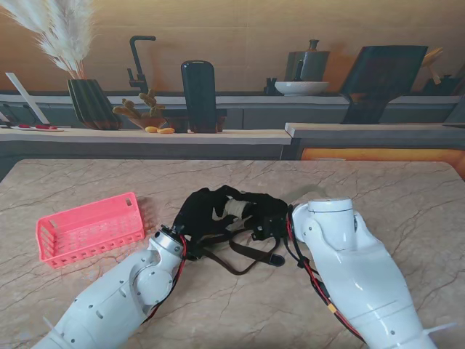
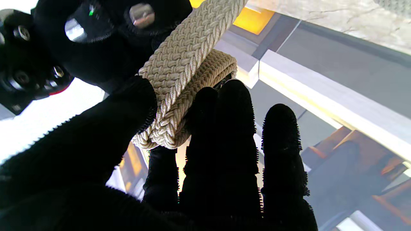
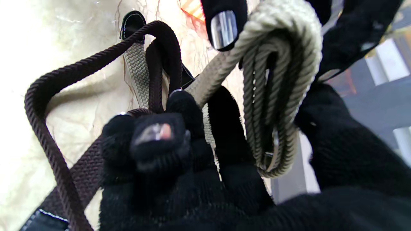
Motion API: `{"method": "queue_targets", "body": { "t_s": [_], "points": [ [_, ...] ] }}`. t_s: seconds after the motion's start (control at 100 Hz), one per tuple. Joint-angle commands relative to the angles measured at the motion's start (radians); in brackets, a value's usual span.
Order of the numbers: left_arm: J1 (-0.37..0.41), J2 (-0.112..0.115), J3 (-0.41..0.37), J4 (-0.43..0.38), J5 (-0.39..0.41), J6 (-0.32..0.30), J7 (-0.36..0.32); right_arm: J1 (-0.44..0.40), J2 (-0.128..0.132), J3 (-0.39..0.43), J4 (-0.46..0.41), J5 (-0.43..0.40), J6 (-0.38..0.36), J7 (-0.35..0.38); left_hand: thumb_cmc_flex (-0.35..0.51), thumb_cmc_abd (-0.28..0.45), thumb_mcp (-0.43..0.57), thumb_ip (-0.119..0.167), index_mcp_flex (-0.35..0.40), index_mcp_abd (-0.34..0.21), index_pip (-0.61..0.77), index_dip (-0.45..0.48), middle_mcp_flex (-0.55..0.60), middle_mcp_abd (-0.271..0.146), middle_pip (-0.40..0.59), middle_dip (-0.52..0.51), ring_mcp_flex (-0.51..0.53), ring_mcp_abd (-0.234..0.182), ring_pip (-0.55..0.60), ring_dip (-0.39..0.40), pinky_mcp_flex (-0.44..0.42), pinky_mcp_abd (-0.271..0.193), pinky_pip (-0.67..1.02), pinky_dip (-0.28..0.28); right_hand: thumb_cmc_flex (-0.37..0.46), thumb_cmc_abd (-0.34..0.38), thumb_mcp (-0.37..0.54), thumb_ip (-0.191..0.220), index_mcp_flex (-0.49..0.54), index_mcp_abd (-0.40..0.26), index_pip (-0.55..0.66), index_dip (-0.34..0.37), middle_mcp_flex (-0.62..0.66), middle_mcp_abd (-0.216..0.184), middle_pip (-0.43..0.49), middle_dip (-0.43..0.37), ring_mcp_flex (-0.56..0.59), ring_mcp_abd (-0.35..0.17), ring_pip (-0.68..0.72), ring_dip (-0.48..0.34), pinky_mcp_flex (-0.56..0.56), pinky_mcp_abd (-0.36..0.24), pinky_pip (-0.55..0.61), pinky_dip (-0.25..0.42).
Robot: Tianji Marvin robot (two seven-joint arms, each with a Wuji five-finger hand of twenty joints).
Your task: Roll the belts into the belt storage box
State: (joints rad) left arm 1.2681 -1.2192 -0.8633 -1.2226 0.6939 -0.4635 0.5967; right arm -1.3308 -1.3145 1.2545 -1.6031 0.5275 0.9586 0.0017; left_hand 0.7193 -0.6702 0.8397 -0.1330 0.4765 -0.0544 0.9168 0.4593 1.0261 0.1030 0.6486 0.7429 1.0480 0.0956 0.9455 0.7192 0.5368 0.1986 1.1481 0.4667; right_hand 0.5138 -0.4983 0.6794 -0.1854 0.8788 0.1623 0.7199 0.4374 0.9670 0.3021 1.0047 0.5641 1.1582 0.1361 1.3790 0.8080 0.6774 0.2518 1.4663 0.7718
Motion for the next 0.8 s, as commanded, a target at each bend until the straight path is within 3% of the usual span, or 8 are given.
{"method": "queue_targets", "body": {
  "t_s": [0.0, 0.12, 0.28, 0.53, 0.65, 0.79],
  "points": [
    [0.016, -0.012, -0.008, -0.022, -0.004, 0.021, 0.008, -0.02, -0.001, -0.01, 0.001, -0.023, 0.03, -0.005, -0.002, 0.066, 0.148, 0.111, 0.116, 0.001, 0.28, 0.109, 0.028, -0.028, 0.04, 0.021, 0.035, -0.066, 0.022, 0.015, 0.008, -0.008, -0.011, -0.013, -0.025, 0.044, 0.097, 0.103, -0.031, -0.053, -0.11, 0.078, -0.054, 0.063, -0.038, -0.026, -0.043, 0.017, -0.074, -0.009, -0.057, -0.007, -0.005, 0.018],
    [0.044, -0.02, -0.034, -0.053, -0.078, 0.05, -0.034, -0.02, 0.046, -0.045, 0.002, -0.097, -0.044, 0.068, -0.005, 0.06, 0.161, 0.118, 0.124, -0.011, 0.277, 0.115, 0.034, -0.028, 0.038, 0.026, 0.039, -0.065, 0.022, 0.014, 0.01, -0.008, -0.012, -0.015, -0.079, 0.041, 0.037, 0.105, -0.165, -0.067, -0.197, 0.102, -0.153, 0.055, -0.123, -0.067, -0.149, 0.042, -0.166, -0.021, -0.14, 0.008, -0.09, -0.008],
    [0.067, -0.025, -0.056, -0.083, -0.151, 0.084, -0.076, -0.021, 0.084, -0.08, 0.005, -0.2, -0.135, 0.121, 0.0, 0.054, 0.164, 0.119, 0.131, -0.013, 0.272, 0.118, 0.038, -0.023, 0.029, 0.026, 0.041, -0.057, 0.016, 0.011, 0.009, -0.002, -0.018, -0.019, -0.11, 0.027, -0.009, 0.105, -0.23, -0.075, -0.228, 0.118, -0.229, 0.051, -0.167, -0.089, -0.224, 0.072, -0.248, -0.036, -0.197, 0.021, -0.167, -0.035],
    [0.09, -0.029, -0.082, -0.113, -0.219, 0.114, -0.109, -0.056, 0.106, -0.094, -0.018, -0.301, -0.247, 0.12, 0.01, 0.054, 0.159, 0.116, 0.136, -0.021, 0.264, 0.122, 0.039, -0.025, 0.011, 0.036, 0.036, -0.049, 0.002, 0.011, 0.009, 0.002, -0.038, -0.028, -0.115, 0.014, -0.021, 0.105, -0.245, -0.074, -0.232, 0.129, -0.256, 0.05, -0.179, -0.094, -0.268, 0.086, -0.297, -0.044, -0.229, 0.024, -0.22, -0.054],
    [0.101, -0.03, -0.095, -0.129, -0.235, 0.13, -0.113, -0.088, 0.117, -0.104, -0.035, -0.389, -0.37, 0.098, 0.015, 0.058, 0.153, 0.116, 0.134, -0.015, 0.259, 0.125, 0.036, -0.02, 0.002, 0.048, 0.034, -0.047, -0.001, 0.014, 0.007, 0.009, -0.045, -0.03, -0.079, -0.034, 0.041, 0.11, -0.24, -0.09, -0.221, 0.138, -0.252, 0.036, -0.172, -0.092, -0.273, 0.072, -0.299, -0.034, -0.233, 0.006, -0.23, -0.053],
    [0.114, -0.03, -0.109, -0.157, -0.243, 0.16, -0.113, -0.122, 0.144, -0.127, -0.044, -0.582, -0.569, 0.082, 0.022, 0.063, 0.142, 0.117, 0.124, 0.006, 0.25, 0.134, 0.031, -0.018, -0.01, 0.058, 0.029, -0.042, -0.005, 0.019, 0.006, 0.01, -0.046, -0.029, -0.045, -0.107, 0.167, 0.111, -0.284, -0.126, -0.193, 0.146, -0.269, -0.002, -0.167, -0.09, -0.276, 0.032, -0.315, -0.036, -0.227, -0.025, -0.245, -0.055]
  ]
}}
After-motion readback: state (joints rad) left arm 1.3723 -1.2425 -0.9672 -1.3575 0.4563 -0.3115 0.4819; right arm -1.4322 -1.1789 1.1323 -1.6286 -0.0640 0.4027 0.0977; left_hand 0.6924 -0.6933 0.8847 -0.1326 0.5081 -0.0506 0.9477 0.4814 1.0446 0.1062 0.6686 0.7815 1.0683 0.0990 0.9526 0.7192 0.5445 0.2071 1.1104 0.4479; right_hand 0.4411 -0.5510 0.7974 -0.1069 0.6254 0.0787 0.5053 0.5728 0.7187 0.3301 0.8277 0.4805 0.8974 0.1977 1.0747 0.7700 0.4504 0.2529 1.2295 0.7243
